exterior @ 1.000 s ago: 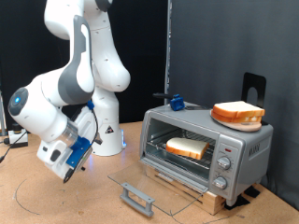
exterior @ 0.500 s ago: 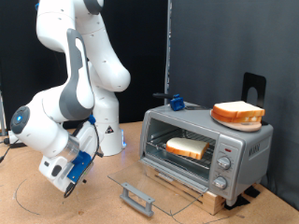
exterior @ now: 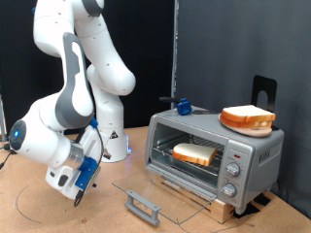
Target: Make a piece of toast with the oven
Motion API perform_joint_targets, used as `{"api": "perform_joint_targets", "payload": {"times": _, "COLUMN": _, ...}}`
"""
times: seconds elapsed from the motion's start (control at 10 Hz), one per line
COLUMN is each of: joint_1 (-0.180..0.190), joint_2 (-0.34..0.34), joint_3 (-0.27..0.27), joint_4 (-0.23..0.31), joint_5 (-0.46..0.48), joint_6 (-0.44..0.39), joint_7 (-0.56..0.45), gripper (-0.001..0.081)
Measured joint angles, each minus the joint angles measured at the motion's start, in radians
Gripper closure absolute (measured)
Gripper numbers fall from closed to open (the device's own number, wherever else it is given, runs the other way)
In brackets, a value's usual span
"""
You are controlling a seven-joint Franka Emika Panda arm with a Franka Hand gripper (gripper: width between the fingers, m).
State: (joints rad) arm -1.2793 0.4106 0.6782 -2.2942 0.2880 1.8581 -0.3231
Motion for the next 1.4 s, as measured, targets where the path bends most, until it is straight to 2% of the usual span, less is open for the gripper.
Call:
{"api": "perform_joint_targets", "payload": {"times": 0.3, "joint_1": 0.004, "joint_2": 0.046, "joint_3": -0.001, "joint_4": -0.001, "joint_5": -0.010, "joint_6": 0.038, "joint_7": -0.006, "gripper": -0.0001}}
{"api": "perform_joint_targets", "payload": {"times": 0.5, "joint_1": 0.020, "joint_2": 0.073, "joint_3": 0.002, "joint_4": -0.021, "joint_5": -0.020, "joint_6": 0.043, "joint_7": -0.007, "gripper": -0.0001}}
{"api": "perform_joint_targets", "payload": {"times": 0.8, "joint_1": 0.056, "joint_2": 0.086, "joint_3": 0.027, "joint_4": -0.100, "joint_5": -0.016, "joint_6": 0.104, "joint_7": -0.007, "gripper": -0.0001}}
{"api": "perform_joint_targets", "payload": {"times": 1.0, "joint_1": 0.064, "joint_2": 0.085, "joint_3": 0.063, "joint_4": -0.152, "joint_5": 0.011, "joint_6": 0.130, "joint_7": -0.010, "gripper": -0.0001}}
{"api": "perform_joint_targets", "payload": {"times": 1.1, "joint_1": 0.058, "joint_2": 0.078, "joint_3": 0.080, "joint_4": -0.165, "joint_5": 0.039, "joint_6": 0.127, "joint_7": -0.022, "gripper": -0.0001}}
{"api": "perform_joint_targets", "payload": {"times": 1.2, "joint_1": 0.034, "joint_2": 0.060, "joint_3": 0.096, "joint_4": -0.164, "joint_5": 0.070, "joint_6": 0.087, "joint_7": -0.049, "gripper": -0.0001}}
{"api": "perform_joint_targets", "payload": {"times": 1.4, "joint_1": -0.029, "joint_2": 0.022, "joint_3": 0.124, "joint_4": -0.144, "joint_5": 0.120, "joint_6": -0.065, "joint_7": -0.123, "gripper": -0.0001}}
